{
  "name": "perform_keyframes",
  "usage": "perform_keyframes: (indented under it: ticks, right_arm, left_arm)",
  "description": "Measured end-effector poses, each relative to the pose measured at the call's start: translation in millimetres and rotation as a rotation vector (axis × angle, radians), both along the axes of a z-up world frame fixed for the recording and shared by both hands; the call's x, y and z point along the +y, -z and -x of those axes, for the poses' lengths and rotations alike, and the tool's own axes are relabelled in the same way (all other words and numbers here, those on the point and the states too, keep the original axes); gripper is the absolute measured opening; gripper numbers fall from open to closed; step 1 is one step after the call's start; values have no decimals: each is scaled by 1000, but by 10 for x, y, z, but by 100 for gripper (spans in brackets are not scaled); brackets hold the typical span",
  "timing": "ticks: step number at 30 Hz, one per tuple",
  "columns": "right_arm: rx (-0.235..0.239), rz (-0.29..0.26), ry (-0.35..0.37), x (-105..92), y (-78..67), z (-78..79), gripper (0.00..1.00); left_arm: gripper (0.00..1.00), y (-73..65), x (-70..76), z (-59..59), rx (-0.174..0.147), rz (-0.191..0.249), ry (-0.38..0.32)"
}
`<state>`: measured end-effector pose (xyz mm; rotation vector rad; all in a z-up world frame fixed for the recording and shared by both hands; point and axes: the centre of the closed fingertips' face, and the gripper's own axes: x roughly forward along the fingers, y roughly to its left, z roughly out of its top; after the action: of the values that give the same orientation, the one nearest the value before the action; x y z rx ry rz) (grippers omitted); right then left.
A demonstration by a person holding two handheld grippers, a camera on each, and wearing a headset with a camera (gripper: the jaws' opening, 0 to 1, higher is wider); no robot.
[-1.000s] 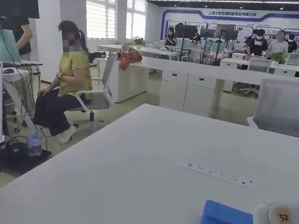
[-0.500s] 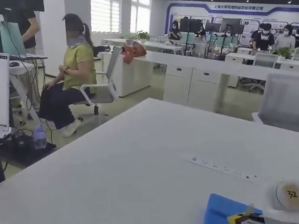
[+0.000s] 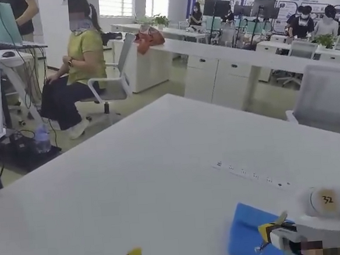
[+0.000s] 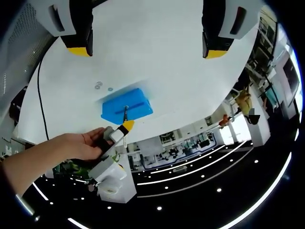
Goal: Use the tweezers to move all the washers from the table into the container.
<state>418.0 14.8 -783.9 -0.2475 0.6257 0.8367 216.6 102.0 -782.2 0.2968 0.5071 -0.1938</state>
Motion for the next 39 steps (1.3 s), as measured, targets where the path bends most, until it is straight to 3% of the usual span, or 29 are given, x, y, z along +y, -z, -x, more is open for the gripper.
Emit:
perform_keyframes:
  ticks: [1,8,9,26,34,39]
  right_arm:
    - [-1,-20,8,7,-23,-12,2]
    - [21,-20,34,8,86,-185,2]
    - [23,-14,33,34,95,-130,2]
    - [65,28,15,81,488,-125,2]
    - [47,46,-18,99,498,-69,2]
    - [58,51,-30,96,512,-119,3]
  left_arm:
    - [98,5,-4,2,3,-1,2]
    - [97,25,-4,1,12,3,3]
    - [97,24,-2,1,11,-1,2]
    - [99,75,-7,9,40,1,6]
    - [98,93,11,11,50,-13,0]
    - [99,105,14,8,55,-15,-2]
